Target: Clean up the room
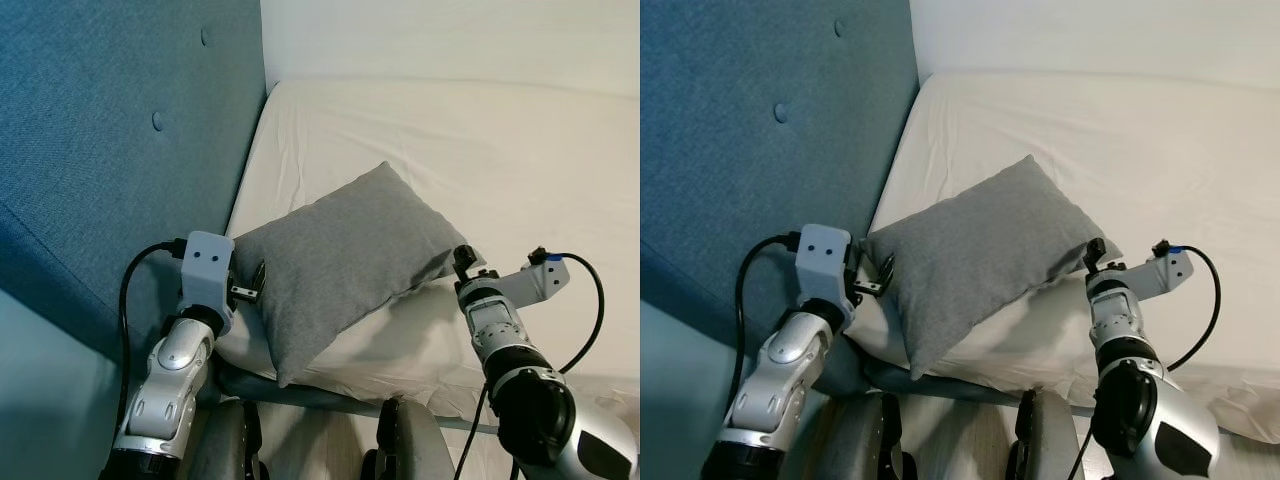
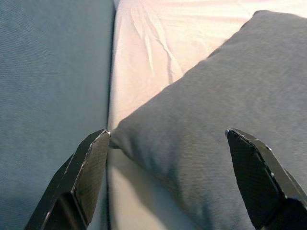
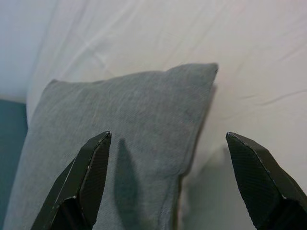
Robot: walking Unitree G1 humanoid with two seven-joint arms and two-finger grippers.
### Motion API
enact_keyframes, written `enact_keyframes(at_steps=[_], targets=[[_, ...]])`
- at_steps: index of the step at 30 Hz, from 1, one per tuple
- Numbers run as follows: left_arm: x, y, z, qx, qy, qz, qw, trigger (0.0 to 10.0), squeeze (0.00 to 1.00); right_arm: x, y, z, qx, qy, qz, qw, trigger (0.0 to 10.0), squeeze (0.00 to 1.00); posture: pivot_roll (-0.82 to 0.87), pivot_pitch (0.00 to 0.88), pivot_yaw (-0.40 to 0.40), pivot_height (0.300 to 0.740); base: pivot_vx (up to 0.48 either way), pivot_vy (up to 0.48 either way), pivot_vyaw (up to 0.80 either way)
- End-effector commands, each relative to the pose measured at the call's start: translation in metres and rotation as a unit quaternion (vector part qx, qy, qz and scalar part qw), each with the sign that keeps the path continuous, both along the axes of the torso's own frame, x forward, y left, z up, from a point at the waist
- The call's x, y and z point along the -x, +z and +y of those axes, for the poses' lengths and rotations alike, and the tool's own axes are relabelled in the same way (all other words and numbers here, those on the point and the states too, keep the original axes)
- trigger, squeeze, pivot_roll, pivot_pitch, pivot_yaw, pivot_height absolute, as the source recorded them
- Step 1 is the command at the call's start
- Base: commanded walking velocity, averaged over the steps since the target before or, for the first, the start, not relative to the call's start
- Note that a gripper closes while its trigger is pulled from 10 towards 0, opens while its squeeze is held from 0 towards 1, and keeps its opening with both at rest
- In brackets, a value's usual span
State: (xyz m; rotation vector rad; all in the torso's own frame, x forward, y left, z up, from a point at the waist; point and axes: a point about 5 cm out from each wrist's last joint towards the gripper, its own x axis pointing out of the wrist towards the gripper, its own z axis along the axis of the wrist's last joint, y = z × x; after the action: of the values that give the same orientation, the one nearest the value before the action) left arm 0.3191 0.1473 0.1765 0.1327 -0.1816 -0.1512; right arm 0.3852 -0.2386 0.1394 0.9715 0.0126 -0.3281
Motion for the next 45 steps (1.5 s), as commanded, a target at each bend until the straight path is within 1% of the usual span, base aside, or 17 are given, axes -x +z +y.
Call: enact_keyframes(at_steps=[1, 5, 6, 7, 14, 18, 22, 23, 24, 25, 26, 31, 34, 39, 43, 44, 45], targets=[[0.000, 0.002, 0.005, -0.016, 0.014, -0.010, 1.000, 10.0, 0.00, 0.001, -0.006, 0.006, -0.026, 0.010, 0.003, 1.000, 10.0, 0.00, 0.21, 0.361, -0.001, 0.596, 0.000, 0.000, 0.00], [-0.002, 0.007, 0.010, -0.022, 0.024, -0.020, 0.999, 10.0, 0.00, -0.006, 0.002, 0.019, -0.035, 0.047, -0.019, 0.998, 10.0, 0.00, 0.22, 0.364, 0.000, 0.596, 0.000, 0.000, 0.00], [-0.003, 0.008, 0.011, -0.023, 0.026, -0.021, 0.999, 10.0, 0.00, -0.008, 0.004, 0.025, -0.035, 0.062, -0.026, 0.997, 10.0, 0.00, 0.22, 0.366, -0.001, 0.596, 0.000, 0.000, 0.00], [-0.003, 0.008, 0.012, -0.024, 0.028, -0.021, 0.999, 10.0, 0.00, -0.010, 0.006, 0.036, -0.018, 0.094, -0.029, 0.995, 10.0, 0.00, 0.22, 0.365, 0.002, 0.596, 0.000, 0.000, 0.00], [-0.003, 0.007, 0.007, -0.026, 0.022, -0.020, 0.999, 10.0, 0.00, -0.011, 0.003, 0.051, 0.017, 0.129, -0.019, 0.991, 10.0, 0.00, 0.22, 0.368, 0.007, 0.596, 0.000, 0.000, 0.00], [-0.003, 0.007, 0.004, -0.026, 0.016, -0.021, 0.999, 10.0, 0.00, -0.009, -0.001, 0.048, 0.014, 0.118, -0.011, 0.993, 10.0, 0.00, 0.22, 0.367, 0.008, 0.596, 0.000, 0.000, 0.00], [-0.001, 0.006, 0.001, -0.024, 0.007, -0.019, 1.000, 10.0, 0.00, -0.005, -0.005, 0.032, -0.026, 0.065, -0.007, 0.998, 10.0, 0.00, 0.23, 0.370, 0.009, 0.596, 0.000, 0.000, 0.00], [-0.001, 0.006, 0.001, -0.024, 0.007, -0.019, 1.000, 10.0, 0.00, -0.005, -0.005, 0.032, -0.026, 0.065, -0.007, 0.998, 10.0, 0.00, 0.23, 0.370, 0.009, 0.596, 0.000, 0.000, 0.00], [0.000, 0.007, 0.001, -0.024, 0.004, -0.019, 1.000, 10.0, 0.00, -0.003, -0.007, 0.025, -0.037, 0.044, -0.004, 0.998, 10.0, 0.00, 0.24, 0.374, 0.012, 0.596, 0.000, 0.000, 0.00], [0.002, 0.007, 0.000, -0.026, 0.001, -0.018, 1.000, 10.0, 0.00, -0.001, -0.010, 0.020, -0.037, 0.031, 0.003, 0.999, 10.0, 0.00, 0.24, 0.375, 0.014, 0.596, 0.000, 0.000, 0.00], [0.002, 0.007, 0.000, -0.026, 0.001, -0.018, 1.000, 10.0, 0.00, -0.001, -0.010, 0.020, -0.037, 0.031, 0.003, 0.999, 10.0, 0.00, 0.24, 0.375, 0.014, 0.596, 0.000, 0.000, 0.00], [0.005, 0.009, 0.004, -0.035, -0.003, -0.017, 0.999, 10.0, 0.00, 0.006, -0.018, 0.005, 0.007, 0.016, 0.039, 0.999, 10.0, 0.00, 0.27, 0.401, 0.046, 0.596, 0.000, 0.000, 0.00], [0.006, 0.010, 0.006, -0.037, -0.003, -0.018, 0.999, 10.0, 0.00, 0.007, -0.019, 0.004, 0.013, 0.014, 0.044, 0.999, 10.0, 0.00, 0.27, 0.402, 0.048, 0.596, 0.000, 0.000, 0.00], [0.003, 0.013, 0.014, -0.051, 0.007, -0.020, 0.998, 10.0, 0.00, 0.008, -0.021, 0.001, 0.059, 0.021, 0.076, 0.995, 10.0, 0.00, 0.28, 0.410, 0.055, 0.596, 0.000, 0.000, 0.00], [0.003, 0.015, 0.016, -0.054, 0.010, -0.022, 0.998, 10.0, 0.00, 0.007, -0.018, 0.002, 0.053, 0.023, 0.068, 0.996, 10.0, 0.00, 0.28, 0.409, 0.056, 0.596, 0.000, 0.000, 0.00], [0.002, 0.018, 0.020, -0.058, 0.016, -0.026, 0.998, 10.0, 0.00, 0.001, -0.010, 0.010, 0.022, 0.046, 0.028, 0.998, 10.0, 0.00, 0.29, 0.408, 0.059, 0.596, 0.000, 0.000, 0.00], [0.002, 0.018, 0.020, -0.058, 0.016, -0.026, 0.998, 10.0, 0.00, 0.001, -0.010, 0.010, 0.022, 0.046, 0.028, 0.998, 10.0, 0.00, 0.29, 0.408, 0.059, 0.596, 0.000, 0.000, 0.00]])
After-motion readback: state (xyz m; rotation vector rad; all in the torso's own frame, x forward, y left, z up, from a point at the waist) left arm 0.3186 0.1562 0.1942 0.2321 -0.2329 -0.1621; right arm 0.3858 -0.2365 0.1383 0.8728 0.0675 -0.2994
